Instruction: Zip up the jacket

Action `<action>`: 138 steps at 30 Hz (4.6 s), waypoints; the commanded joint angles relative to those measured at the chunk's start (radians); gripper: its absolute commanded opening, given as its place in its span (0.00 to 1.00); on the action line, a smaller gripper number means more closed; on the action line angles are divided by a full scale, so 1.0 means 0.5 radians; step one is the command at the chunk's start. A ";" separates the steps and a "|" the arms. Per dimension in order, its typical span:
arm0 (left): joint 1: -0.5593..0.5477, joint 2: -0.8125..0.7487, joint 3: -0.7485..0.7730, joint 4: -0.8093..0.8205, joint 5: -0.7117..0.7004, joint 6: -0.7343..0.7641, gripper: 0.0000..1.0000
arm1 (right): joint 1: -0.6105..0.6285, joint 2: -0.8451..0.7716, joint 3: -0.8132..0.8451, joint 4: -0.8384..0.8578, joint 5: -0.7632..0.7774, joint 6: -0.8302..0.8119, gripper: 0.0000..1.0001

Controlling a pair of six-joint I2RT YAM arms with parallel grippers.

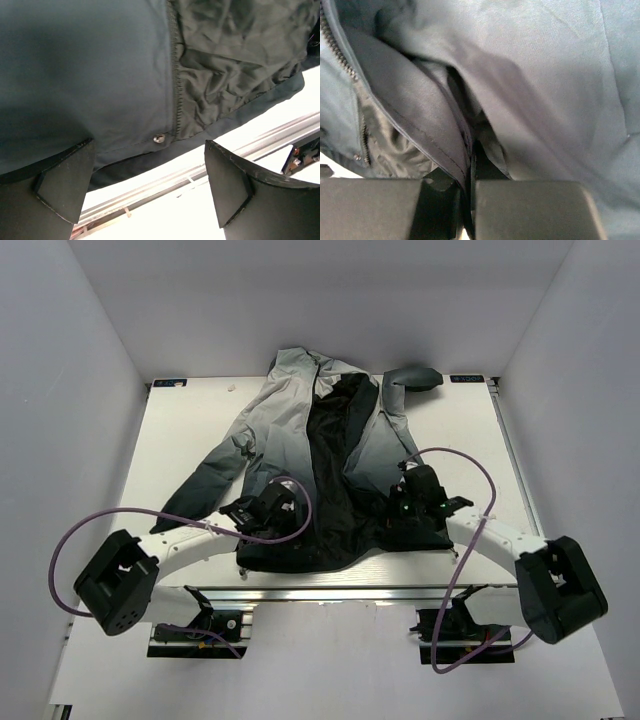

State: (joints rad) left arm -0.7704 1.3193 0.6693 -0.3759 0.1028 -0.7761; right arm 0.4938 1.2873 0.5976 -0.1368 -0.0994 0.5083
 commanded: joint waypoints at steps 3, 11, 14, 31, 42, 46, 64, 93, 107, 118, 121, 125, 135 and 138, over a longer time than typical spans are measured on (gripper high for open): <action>-0.107 0.058 0.066 0.013 -0.064 -0.022 0.97 | 0.000 -0.157 -0.042 -0.042 -0.010 -0.026 0.00; -0.337 0.368 0.330 -0.337 -0.451 0.012 0.84 | 0.000 -0.221 -0.072 -0.064 0.042 -0.020 0.00; -0.355 0.478 0.382 -0.438 -0.503 0.000 0.76 | 0.000 -0.249 -0.088 -0.058 0.058 -0.013 0.00; -0.371 0.632 0.398 -0.396 -0.485 0.018 0.58 | 0.000 -0.304 -0.137 -0.095 0.125 -0.004 0.00; -0.426 0.800 0.511 -0.530 -0.586 0.018 0.40 | 0.000 -0.323 -0.183 -0.083 0.147 0.008 0.00; -0.423 0.801 0.514 -0.543 -0.638 0.012 0.31 | 0.000 -0.307 -0.204 -0.076 0.186 0.020 0.00; -0.423 0.298 0.631 -0.960 -0.942 -0.061 0.17 | -0.135 0.024 -0.305 -0.052 0.466 0.149 0.00; -0.420 -0.267 0.051 1.085 0.064 0.003 0.00 | -0.159 -0.672 -0.440 0.976 -1.400 0.045 0.00; -0.420 -0.393 -0.182 1.473 -0.043 -0.163 0.00 | -0.150 -0.749 -0.502 1.108 -1.219 0.281 0.00; -0.423 -0.421 -0.286 1.065 -0.368 -0.111 0.00 | -0.058 -0.522 -0.591 0.439 -0.670 -0.014 0.04; -0.423 -0.372 -0.329 1.126 -0.356 -0.141 0.00 | -0.040 -0.482 -0.631 0.393 -0.617 0.011 0.14; -0.420 -0.304 -0.296 1.145 -0.310 -0.135 0.00 | -0.037 -0.522 -0.655 0.329 -0.590 0.011 0.24; -0.423 -0.273 -0.277 1.135 -0.282 -0.111 0.00 | 0.025 -0.568 -0.713 0.292 -0.562 0.063 0.33; -0.420 -0.267 -0.271 1.129 -0.285 -0.108 0.00 | 0.034 -0.599 -0.717 0.206 -0.510 0.057 0.34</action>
State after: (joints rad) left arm -0.9791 1.1896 0.5076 0.1928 -0.0391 -0.8455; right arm 0.5022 1.0092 0.2535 0.0135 -0.3893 0.5388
